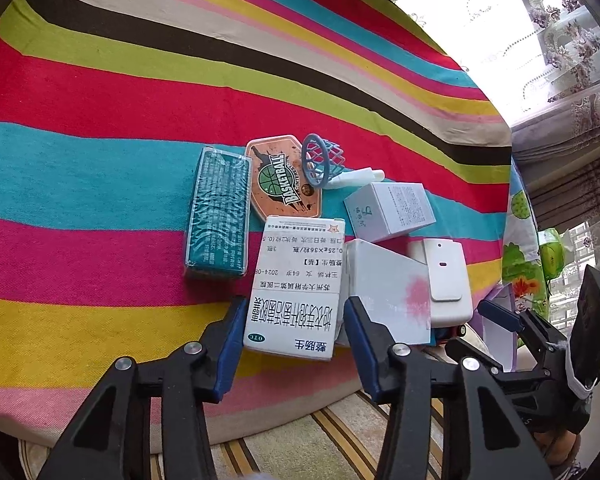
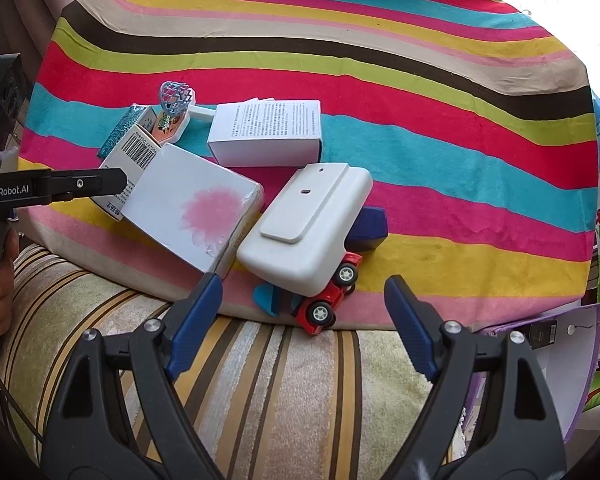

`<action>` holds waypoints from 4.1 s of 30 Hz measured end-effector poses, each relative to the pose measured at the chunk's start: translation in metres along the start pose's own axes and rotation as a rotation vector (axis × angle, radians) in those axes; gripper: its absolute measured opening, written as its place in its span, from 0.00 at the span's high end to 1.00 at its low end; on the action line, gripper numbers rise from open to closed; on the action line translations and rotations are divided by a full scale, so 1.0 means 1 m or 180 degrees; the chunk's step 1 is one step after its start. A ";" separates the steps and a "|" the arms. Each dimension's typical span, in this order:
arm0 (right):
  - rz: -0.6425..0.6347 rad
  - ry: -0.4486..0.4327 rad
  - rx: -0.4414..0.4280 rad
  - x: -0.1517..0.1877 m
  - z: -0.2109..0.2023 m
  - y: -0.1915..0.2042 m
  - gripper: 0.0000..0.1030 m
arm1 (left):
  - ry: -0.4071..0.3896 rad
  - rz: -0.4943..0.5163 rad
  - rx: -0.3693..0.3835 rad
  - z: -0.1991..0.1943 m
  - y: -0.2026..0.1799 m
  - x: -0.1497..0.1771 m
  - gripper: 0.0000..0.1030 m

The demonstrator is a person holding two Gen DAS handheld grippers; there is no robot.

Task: Organize rigid objects
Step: 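Return both open grippers to the pile, then grasp the white medicine box with blue text using the left gripper, then grasp the white pink-printed box with the right gripper while left holds medicine box, then carry both boxes over the purple box and open both grippers to release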

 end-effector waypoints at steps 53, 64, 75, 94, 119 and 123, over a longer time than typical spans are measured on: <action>0.0618 0.0123 -0.0244 -0.054 0.029 0.069 0.04 | -0.0898 -0.0157 0.0159 -0.075 0.011 0.017 0.60; 0.0494 0.0073 -0.0212 -0.055 0.029 0.070 0.09 | -0.0935 -0.0153 0.0052 -0.075 0.011 0.020 0.60; 0.0477 -0.0364 -0.0345 -0.038 -0.022 0.049 0.09 | -0.0965 0.0060 -0.0025 -0.084 -0.031 0.036 0.60; 0.1080 -0.0742 -0.0337 0.050 -0.090 -0.093 0.09 | -0.0533 0.0885 0.0095 -0.032 -0.179 0.066 0.60; 0.1899 -0.0553 -0.0158 0.146 -0.056 -0.243 0.08 | 0.0278 0.1563 0.0216 0.076 -0.315 0.106 0.60; 0.1979 -0.0556 -0.0143 0.151 -0.055 -0.253 0.08 | 0.0341 0.1590 0.0234 0.084 -0.322 0.109 0.60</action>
Point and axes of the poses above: each gripper's, at about its wrist camera, not at the fingertips, and z roughly the way its jaws point, y to its left, x to its underside, the point moved 4 cm from there along z, roughly the way its jaws point, and after that the axes turned 4 degrees about -z, right-handed, at the moved point
